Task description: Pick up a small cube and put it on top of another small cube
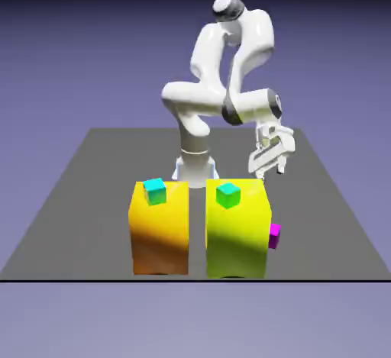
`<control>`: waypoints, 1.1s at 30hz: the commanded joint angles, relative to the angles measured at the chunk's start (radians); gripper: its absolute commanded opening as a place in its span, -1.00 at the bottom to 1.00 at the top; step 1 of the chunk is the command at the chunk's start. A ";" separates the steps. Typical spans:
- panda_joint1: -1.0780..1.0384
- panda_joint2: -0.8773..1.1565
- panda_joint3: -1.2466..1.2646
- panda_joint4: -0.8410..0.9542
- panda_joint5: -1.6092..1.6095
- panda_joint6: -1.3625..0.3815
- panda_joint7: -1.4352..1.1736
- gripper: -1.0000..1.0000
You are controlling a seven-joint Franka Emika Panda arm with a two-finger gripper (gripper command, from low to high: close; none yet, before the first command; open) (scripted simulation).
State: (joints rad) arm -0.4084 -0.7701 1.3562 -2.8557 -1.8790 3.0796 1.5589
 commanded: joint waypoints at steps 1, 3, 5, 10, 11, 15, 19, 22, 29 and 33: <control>-0.010 -0.005 0.031 -0.001 -0.044 0.001 0.019 0.00; -0.029 -0.014 0.094 -0.003 -0.131 0.003 0.057 0.00; -0.049 -0.023 0.157 -0.005 -0.218 0.005 0.095 0.00; -0.097 -0.046 0.314 -0.011 -0.435 0.010 0.189 0.00; -0.107 -0.051 0.345 -0.012 -0.478 0.011 0.208 0.00; -0.146 -0.069 0.471 -0.016 -0.652 0.015 0.284 0.00; -0.168 -0.080 0.541 -0.018 -0.750 0.017 0.326 0.00; -0.276 -0.096 0.623 0.013 -0.757 -0.039 0.338 0.00; -0.530 -0.135 0.814 0.087 -0.775 -0.171 0.366 0.00; -0.504 -0.131 0.795 0.079 -0.773 -0.157 0.363 -1.00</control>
State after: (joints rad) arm -0.9122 -0.9010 2.1507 -2.7763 -2.6523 2.9228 1.9218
